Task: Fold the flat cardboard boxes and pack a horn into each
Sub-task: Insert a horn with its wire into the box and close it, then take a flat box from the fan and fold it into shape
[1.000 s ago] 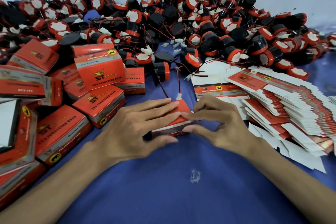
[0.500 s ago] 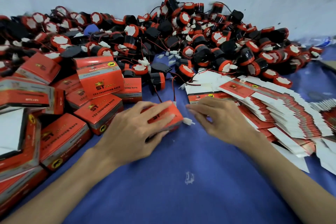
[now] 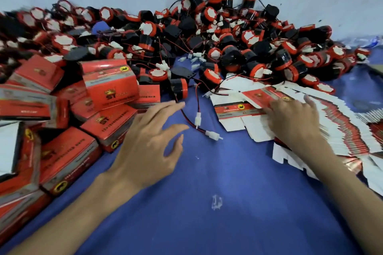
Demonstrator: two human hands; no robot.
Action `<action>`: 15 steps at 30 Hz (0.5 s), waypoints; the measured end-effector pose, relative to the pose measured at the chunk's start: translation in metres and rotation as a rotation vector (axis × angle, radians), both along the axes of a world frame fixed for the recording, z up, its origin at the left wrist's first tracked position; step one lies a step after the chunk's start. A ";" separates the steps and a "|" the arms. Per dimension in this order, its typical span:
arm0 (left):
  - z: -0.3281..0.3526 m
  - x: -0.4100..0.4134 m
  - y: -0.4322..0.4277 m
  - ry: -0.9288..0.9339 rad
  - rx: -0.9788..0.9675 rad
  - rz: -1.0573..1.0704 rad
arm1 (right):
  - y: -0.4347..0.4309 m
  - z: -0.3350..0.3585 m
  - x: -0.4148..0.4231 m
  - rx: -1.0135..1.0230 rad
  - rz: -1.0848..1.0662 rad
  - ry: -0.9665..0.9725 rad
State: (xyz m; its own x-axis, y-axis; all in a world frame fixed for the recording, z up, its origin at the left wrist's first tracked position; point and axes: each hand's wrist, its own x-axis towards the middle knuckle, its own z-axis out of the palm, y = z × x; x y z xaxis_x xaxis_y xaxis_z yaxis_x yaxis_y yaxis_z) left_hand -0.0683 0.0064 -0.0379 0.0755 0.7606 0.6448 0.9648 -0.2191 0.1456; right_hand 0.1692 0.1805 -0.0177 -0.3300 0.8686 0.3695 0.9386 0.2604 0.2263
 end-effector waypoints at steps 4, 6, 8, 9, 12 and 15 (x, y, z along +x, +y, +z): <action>-0.005 0.003 -0.001 -0.274 -0.138 -0.090 | -0.008 0.001 -0.001 0.341 0.323 0.220; -0.005 0.002 0.001 -0.565 -0.196 -0.130 | -0.018 0.008 -0.006 0.550 0.622 0.365; -0.001 0.001 0.003 -1.018 -0.279 -0.227 | -0.038 0.014 -0.019 0.625 0.872 0.530; 0.000 -0.001 0.005 -1.229 -0.310 -0.289 | -0.049 0.014 -0.026 0.572 0.923 0.648; 0.002 -0.004 0.008 -1.582 -0.322 -0.391 | -0.081 0.015 -0.043 -0.019 0.860 1.152; 0.004 -0.001 0.005 -1.620 -0.301 -0.406 | -0.089 0.006 -0.052 -0.558 0.625 1.375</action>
